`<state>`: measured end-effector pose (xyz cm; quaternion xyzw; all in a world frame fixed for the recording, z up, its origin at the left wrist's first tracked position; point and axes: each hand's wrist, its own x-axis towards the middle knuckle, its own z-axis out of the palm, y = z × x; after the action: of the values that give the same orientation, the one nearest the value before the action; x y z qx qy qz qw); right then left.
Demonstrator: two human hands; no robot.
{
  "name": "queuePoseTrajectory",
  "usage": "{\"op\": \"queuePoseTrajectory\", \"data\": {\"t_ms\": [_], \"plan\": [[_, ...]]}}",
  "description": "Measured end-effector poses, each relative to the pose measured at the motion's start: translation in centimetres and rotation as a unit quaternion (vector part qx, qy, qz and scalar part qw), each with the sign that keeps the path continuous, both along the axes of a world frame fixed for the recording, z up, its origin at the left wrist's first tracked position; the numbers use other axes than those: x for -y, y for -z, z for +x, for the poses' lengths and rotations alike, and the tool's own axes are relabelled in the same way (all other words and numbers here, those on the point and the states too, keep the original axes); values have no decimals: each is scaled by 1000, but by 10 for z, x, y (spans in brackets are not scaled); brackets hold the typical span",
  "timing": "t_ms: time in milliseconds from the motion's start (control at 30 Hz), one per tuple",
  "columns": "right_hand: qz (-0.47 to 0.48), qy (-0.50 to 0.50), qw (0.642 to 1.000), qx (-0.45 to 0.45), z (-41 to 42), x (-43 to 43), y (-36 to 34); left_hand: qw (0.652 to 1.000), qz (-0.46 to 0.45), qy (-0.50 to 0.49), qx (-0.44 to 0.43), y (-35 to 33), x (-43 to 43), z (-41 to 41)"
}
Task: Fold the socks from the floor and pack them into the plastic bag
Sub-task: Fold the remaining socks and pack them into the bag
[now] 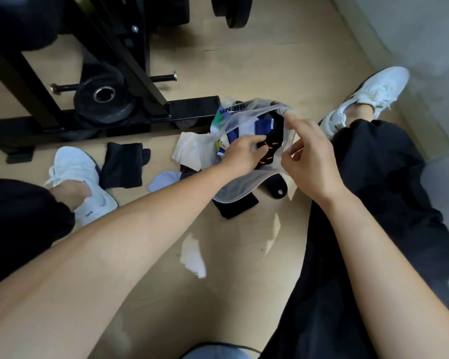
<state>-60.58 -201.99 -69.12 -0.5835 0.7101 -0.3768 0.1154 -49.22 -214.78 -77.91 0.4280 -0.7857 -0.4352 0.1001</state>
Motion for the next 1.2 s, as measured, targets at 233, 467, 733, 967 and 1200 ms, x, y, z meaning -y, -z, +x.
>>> {"op": "queuePoseTrajectory", "data": {"t_ms": [233,467,733,967,1200], "plan": [[11,26,1000,-13,19,-8,-1,994,-56,4,-89,-17,-65,104],[-15,7,997,-72,59,-16,-4,984,-155,-39,78,19,-41,202],[152,-204,962,-97,97,-20,41,940,-94,-6,328,96,6,222],[226,-251,940,-42,111,-17,66,932,-176,44,314,115,2,241],[282,-186,931,140,122,-16,70,976,33,92,197,26,3,235]]}}
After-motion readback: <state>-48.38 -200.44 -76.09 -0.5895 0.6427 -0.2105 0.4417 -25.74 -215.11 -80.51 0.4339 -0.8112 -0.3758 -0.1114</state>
